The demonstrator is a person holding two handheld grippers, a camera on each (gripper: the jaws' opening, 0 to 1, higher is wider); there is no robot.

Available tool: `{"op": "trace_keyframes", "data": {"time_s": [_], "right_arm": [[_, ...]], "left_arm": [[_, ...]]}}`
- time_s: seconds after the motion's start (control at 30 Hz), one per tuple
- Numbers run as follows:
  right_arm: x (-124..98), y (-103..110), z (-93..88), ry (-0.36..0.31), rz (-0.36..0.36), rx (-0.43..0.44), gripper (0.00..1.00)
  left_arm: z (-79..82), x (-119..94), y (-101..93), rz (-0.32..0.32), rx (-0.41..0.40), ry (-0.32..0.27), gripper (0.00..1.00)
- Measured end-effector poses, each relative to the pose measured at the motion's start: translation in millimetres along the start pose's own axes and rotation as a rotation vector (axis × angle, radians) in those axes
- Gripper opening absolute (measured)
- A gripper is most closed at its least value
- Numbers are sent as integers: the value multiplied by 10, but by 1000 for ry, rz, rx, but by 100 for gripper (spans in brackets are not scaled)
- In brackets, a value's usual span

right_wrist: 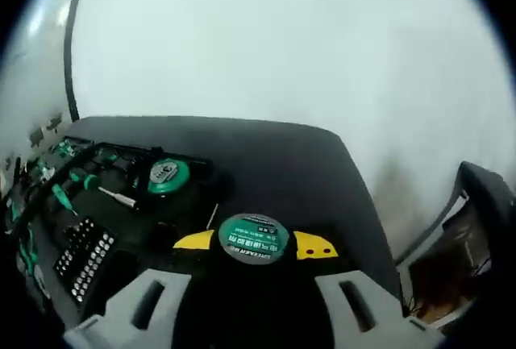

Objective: Pick up the tools and put them into their designated positions in the toolbox.

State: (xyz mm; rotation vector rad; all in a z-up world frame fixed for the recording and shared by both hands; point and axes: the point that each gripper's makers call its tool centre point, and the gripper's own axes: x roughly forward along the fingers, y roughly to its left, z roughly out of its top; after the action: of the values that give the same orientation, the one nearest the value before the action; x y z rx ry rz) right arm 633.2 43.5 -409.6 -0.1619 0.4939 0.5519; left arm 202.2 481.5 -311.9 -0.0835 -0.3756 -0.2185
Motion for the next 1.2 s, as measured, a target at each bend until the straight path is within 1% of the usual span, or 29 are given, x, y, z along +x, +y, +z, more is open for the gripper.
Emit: {"op": "trace_keyframes", "data": {"time_s": [0.1, 0.17, 0.23, 0.27, 0.33, 0.4, 0.53, 0.57, 0.6, 0.63, 0.7, 0.73, 0.8, 0.87, 0.93, 0.97, 1.1, 1.2], "right_arm": [[-72, 49, 50, -7, 19, 22, 32], [-169, 129, 135, -36, 33, 31, 32], [-279, 275, 262, -78, 67, 12, 32], [-334, 382, 326, -98, 95, -3, 32], [-447, 678, 407, -121, 184, -33, 32], [-563, 1016, 466, -148, 275, -95, 32], [-779, 1693, 476, -173, 413, -185, 32], [-838, 1903, 482, -186, 448, -213, 32], [-873, 2062, 481, -191, 476, -226, 32], [-902, 2170, 473, -192, 499, -231, 32], [-974, 2490, 445, -192, 569, -255, 32], [-997, 2626, 437, -196, 591, -271, 32], [-1017, 2856, 399, -187, 627, -297, 32], [-1009, 3044, 355, -180, 648, -331, 32], [-957, 3185, 289, -163, 667, -379, 32], [-908, 3232, 265, -151, 673, -386, 32], [-806, 3432, 253, -129, 706, -354, 32], [-799, 3607, 234, -121, 733, -346, 32]], "left_arm": [[3, -1, -5, 1, -2, 0, 32], [2, -1, 7, 3, -3, -1, 31], [4, -2, 10, 4, -4, -1, 31], [3, -1, 13, 4, -5, -1, 31], [0, -1, 17, 6, -5, 0, 31], [-2, 0, 19, 7, -4, 1, 31], [-2, 0, 38, 9, -5, 0, 30], [-1, 0, 40, 10, -5, 0, 30], [-2, 0, 42, 10, -6, 0, 30], [-4, 0, 45, 11, -7, 1, 30], [-11, 2, 54, 11, -7, 4, 30], [-12, 2, 53, 11, -7, 5, 30], [-10, 2, 46, 12, -6, 5, 30], [-7, 1, 47, 12, -5, 4, 29], [15, -9, 67, 14, -20, -6, 29], [22, -13, 83, 18, -23, -9, 29], [19, -7, 82, 23, -24, -7, 28], [15, -3, 79, 21, -20, -5, 28]]}}
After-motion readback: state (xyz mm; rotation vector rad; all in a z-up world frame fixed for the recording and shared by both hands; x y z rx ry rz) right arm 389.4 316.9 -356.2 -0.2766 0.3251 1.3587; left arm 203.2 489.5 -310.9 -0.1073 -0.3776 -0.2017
